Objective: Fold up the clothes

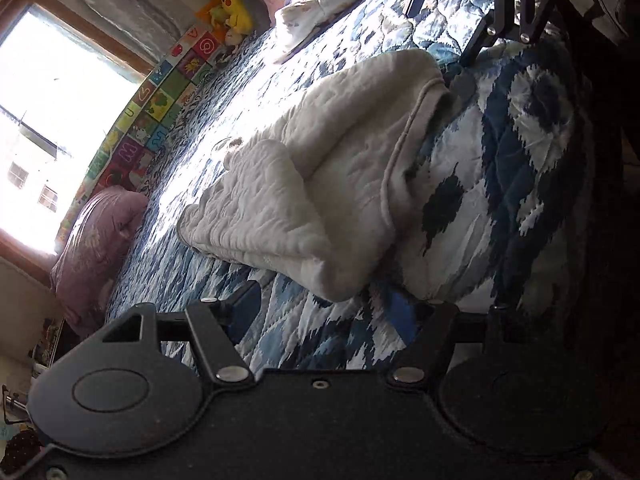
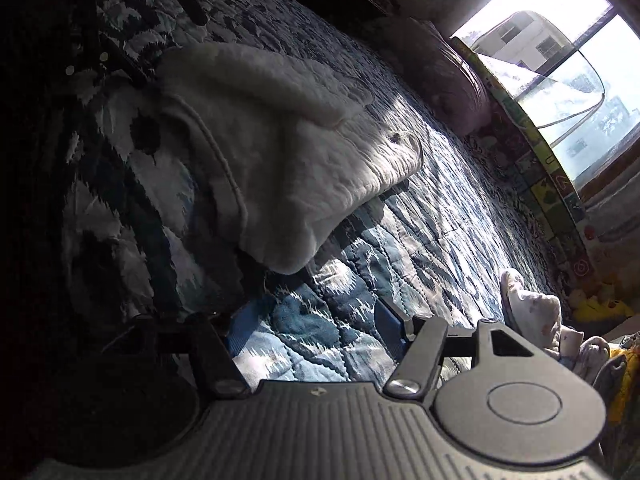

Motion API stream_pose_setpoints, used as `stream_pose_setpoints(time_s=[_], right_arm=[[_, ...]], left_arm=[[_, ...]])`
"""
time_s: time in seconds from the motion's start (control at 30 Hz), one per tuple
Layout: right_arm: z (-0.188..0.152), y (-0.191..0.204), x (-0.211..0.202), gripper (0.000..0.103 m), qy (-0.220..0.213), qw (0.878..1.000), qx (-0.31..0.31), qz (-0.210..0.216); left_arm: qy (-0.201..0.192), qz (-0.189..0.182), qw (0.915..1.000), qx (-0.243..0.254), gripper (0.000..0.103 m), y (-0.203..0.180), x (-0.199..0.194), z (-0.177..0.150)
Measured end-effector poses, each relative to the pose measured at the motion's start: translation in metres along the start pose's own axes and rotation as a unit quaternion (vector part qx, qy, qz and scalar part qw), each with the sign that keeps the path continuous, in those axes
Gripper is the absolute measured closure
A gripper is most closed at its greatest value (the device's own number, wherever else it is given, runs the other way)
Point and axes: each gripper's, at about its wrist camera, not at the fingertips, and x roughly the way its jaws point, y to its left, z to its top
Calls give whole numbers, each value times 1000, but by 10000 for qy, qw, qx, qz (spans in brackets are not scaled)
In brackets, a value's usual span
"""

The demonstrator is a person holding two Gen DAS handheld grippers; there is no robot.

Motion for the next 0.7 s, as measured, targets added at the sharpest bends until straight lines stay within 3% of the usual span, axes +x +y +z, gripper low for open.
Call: stream_pose_setpoints(time_s=[0.23,0.43,0.5,0.7], right_arm=[[3,14,14,35,-563,9956,-462,-590],[3,21,12,36,-1426,9762,-1044,-1255],[5,18,11,35,-1660,9706,-1066,-1376],[8,13,29,36,-1708,9687,-1412,-1121]], left_arm=[[-606,702,9933,683,30,-9,14,-11],[-1057,1305,9779,1244,29,-5,21,-15],[-1092,1346,9767,1264,29,0,26,-12],[-1182,1256,9779,1182,29,13,44,-9]])
